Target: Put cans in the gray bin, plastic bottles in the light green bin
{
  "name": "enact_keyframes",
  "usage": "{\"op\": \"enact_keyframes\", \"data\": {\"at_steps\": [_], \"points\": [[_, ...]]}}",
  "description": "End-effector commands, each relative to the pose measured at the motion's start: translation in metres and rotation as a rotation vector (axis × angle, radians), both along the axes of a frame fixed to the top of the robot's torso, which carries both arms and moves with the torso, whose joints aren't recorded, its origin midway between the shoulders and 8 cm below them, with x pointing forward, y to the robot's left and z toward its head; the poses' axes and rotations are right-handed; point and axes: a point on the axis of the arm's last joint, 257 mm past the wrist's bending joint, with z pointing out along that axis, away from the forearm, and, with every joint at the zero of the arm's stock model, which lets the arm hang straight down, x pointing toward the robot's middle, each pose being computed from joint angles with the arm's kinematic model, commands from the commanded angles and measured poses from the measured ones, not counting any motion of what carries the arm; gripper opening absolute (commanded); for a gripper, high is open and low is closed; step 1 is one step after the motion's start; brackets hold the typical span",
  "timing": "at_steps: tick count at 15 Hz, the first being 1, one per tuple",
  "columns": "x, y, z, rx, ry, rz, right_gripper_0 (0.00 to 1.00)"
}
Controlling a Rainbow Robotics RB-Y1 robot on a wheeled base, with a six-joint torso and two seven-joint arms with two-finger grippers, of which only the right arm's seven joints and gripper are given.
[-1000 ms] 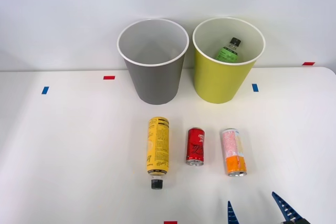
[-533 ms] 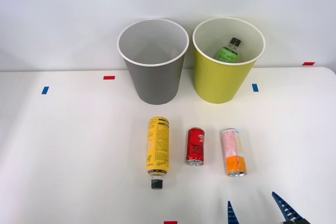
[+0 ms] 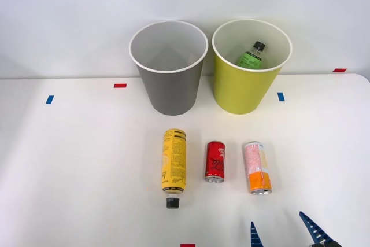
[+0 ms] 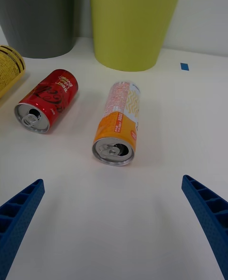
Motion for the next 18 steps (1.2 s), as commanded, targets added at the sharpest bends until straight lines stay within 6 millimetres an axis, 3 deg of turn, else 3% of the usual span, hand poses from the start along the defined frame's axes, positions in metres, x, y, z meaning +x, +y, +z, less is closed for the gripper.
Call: {"op": "enact_keyframes", "data": {"at_steps": [1,18], "points": [[0.0000,0.0000,0.0000,0.000,0.000,0.000,1.00],[0.0000,0.0000,0.0000,0.000,0.000,0.000,1.00]]}}
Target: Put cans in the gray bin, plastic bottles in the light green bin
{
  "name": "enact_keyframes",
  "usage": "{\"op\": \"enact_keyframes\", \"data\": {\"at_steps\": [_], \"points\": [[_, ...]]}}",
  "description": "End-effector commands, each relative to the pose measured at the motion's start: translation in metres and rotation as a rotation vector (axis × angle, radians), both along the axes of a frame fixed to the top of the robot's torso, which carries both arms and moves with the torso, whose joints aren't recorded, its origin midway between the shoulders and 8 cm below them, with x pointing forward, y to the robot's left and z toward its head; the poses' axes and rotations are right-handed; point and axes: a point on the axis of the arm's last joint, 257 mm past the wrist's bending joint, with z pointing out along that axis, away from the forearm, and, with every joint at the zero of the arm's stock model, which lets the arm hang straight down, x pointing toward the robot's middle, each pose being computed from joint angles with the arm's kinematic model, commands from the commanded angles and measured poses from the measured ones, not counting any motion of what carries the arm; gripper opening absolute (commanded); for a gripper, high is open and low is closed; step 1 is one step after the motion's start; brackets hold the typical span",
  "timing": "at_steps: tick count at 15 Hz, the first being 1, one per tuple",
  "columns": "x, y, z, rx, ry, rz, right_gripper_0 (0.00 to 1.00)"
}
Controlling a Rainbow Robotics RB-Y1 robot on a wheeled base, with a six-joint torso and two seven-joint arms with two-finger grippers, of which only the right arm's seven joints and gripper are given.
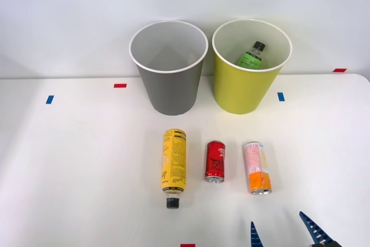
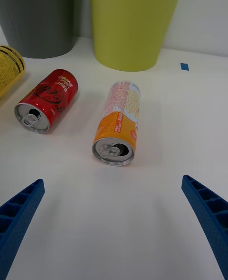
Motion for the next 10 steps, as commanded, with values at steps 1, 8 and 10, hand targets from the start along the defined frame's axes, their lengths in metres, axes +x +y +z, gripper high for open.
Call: {"op": "enact_keyframes", "data": {"at_steps": [1,8,10], "points": [[0.0000,0.0000,0.0000,0.000,0.000,0.000,1.00],[0.0000,0.0000,0.0000,0.000,0.000,0.000,1.00],[0.0000,0.0000,0.0000,0.000,0.000,0.000,1.00]]}}
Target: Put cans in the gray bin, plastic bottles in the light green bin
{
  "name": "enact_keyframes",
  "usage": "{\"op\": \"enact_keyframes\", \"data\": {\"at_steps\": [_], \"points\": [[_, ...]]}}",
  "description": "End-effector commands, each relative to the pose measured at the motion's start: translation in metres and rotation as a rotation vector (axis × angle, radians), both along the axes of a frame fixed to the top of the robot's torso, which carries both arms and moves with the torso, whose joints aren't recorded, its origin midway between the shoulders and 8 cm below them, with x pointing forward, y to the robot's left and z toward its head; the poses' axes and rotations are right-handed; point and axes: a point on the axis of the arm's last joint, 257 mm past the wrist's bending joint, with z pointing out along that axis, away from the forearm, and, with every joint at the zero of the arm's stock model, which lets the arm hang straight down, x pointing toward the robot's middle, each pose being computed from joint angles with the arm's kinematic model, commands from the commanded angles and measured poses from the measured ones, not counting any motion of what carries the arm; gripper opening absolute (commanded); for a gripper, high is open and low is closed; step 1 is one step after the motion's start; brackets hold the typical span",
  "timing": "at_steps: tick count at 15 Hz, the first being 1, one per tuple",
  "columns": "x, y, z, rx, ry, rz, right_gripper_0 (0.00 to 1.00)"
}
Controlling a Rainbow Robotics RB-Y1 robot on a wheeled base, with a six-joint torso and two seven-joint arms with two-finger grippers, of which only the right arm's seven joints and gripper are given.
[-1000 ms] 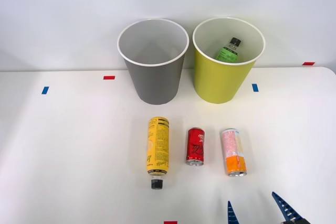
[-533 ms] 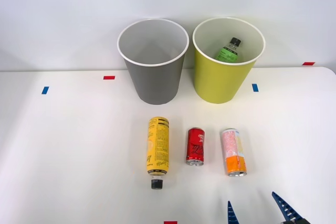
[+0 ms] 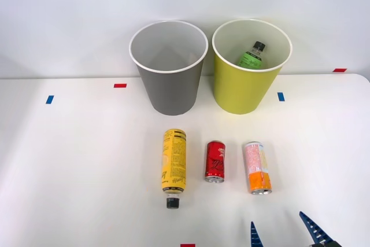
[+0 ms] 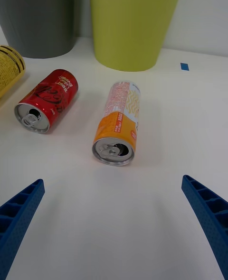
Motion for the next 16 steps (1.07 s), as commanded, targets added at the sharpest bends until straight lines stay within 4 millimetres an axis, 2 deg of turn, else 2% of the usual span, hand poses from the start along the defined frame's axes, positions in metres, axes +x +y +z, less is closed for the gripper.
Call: {"op": "enact_keyframes", "data": {"at_steps": [1,16], "points": [[0.0000,0.0000,0.0000,0.000,0.000,0.000,1.00],[0.0000,0.0000,0.0000,0.000,0.000,0.000,1.00]]}}
